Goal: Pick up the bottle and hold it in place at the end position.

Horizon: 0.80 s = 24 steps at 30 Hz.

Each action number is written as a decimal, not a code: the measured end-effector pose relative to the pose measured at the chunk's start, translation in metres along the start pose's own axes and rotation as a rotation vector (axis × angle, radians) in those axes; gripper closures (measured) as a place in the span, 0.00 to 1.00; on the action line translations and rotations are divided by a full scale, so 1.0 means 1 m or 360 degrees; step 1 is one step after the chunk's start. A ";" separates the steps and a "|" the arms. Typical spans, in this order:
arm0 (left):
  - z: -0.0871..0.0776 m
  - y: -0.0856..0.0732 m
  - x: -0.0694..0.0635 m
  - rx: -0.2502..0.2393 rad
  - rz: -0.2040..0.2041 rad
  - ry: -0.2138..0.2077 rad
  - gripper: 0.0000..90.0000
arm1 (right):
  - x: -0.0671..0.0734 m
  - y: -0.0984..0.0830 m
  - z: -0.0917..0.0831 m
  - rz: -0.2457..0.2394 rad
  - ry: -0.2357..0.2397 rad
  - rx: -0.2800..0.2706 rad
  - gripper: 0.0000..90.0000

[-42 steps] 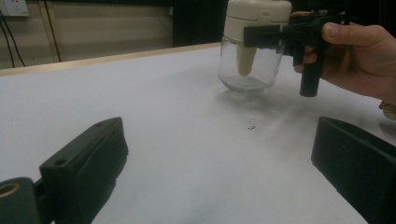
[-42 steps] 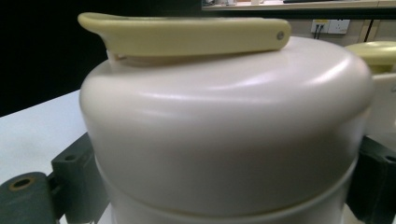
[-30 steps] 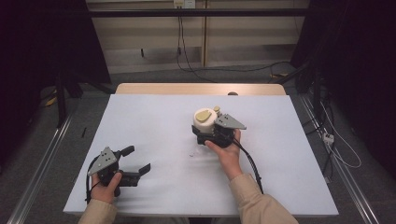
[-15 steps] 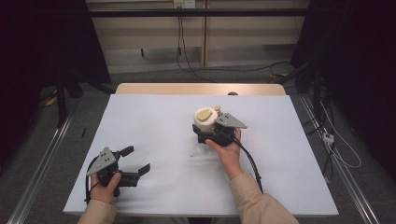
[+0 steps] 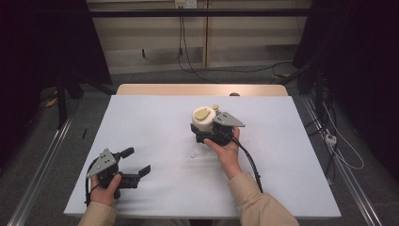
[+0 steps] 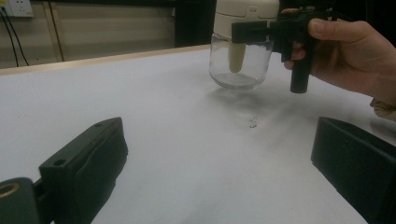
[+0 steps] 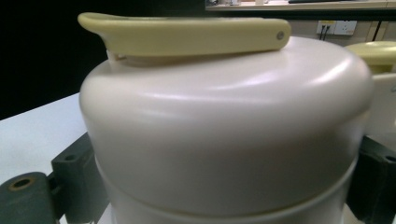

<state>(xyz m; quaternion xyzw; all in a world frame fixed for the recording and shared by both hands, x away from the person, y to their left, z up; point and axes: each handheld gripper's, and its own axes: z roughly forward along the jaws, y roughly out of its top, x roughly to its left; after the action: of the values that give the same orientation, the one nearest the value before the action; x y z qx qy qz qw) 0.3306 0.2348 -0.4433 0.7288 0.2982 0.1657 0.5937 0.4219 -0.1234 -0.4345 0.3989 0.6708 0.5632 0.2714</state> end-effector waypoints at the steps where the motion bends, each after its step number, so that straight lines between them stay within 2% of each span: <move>1: 0.000 0.000 0.000 0.0000 0.0003 -0.0001 0.03 | 0.000 0.000 0.001 -0.0001 0.0001 0.0000 0.07; 24: 0.000 -0.001 0.001 -0.0001 -0.0011 0.0004 0.03 | -0.003 -0.004 0.009 0.0028 -0.0014 0.0017 0.07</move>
<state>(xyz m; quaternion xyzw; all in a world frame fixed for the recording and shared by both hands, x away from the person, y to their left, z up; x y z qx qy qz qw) 0.3313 0.2358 -0.4447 0.7275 0.3013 0.1646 0.5940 0.4294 -0.1211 -0.4405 0.4087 0.6690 0.5603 0.2672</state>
